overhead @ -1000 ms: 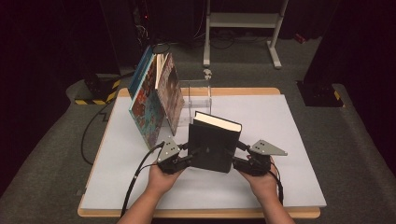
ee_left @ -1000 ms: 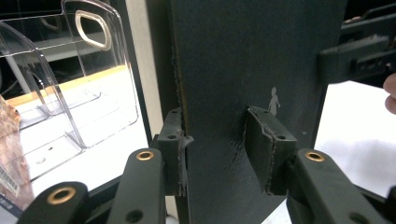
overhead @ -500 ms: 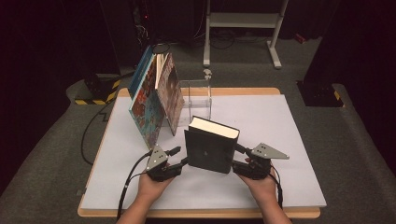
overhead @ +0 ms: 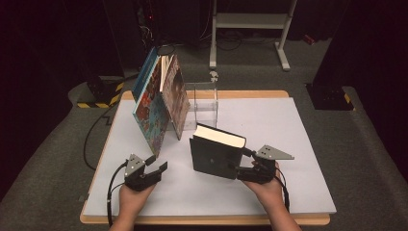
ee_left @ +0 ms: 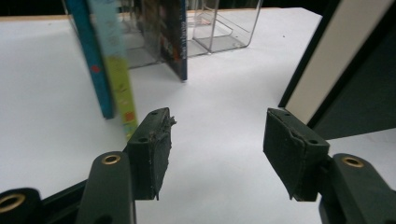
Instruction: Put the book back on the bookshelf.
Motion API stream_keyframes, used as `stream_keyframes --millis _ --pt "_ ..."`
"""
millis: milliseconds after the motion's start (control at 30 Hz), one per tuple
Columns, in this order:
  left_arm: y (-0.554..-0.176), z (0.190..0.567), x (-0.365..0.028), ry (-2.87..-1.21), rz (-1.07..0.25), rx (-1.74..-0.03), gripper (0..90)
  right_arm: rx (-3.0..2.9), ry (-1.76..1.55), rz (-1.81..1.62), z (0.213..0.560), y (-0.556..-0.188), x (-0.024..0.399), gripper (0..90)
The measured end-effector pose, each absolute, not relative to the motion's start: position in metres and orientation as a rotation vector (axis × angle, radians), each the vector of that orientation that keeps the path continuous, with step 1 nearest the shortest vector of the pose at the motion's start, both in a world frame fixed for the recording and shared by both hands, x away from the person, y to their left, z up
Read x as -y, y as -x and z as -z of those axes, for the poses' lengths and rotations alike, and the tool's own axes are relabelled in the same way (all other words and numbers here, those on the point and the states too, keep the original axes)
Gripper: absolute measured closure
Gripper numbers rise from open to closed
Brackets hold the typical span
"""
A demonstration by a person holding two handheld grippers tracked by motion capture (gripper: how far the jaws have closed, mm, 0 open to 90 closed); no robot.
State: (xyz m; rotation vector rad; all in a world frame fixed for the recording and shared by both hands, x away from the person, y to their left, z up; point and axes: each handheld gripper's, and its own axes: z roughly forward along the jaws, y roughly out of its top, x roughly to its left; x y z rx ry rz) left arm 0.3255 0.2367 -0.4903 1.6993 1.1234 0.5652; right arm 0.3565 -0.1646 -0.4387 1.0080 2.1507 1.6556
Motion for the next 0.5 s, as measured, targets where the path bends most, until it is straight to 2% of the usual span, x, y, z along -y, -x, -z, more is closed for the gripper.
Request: stream_keyframes --millis 233,333,467,500 --pt "-0.327 0.492 -0.243 -1.683 -0.557 -1.141 41.7 -2.177 -0.870 -1.651 0.413 -0.362 0.150 22.9" --pt "-0.326 0.493 -0.244 -1.678 -0.555 -1.150 41.7 -2.204 -0.811 -1.623 0.410 -0.365 0.144 29.6" --pt "-0.325 0.492 -0.248 -1.656 -0.554 -1.158 41.8 -2.225 -0.732 -1.617 0.411 -0.364 0.145 51.1" --pt "-0.325 0.492 -0.249 -1.653 -0.558 -1.161 41.7 -2.213 -0.723 -1.597 0.411 -0.361 0.143 53.2"
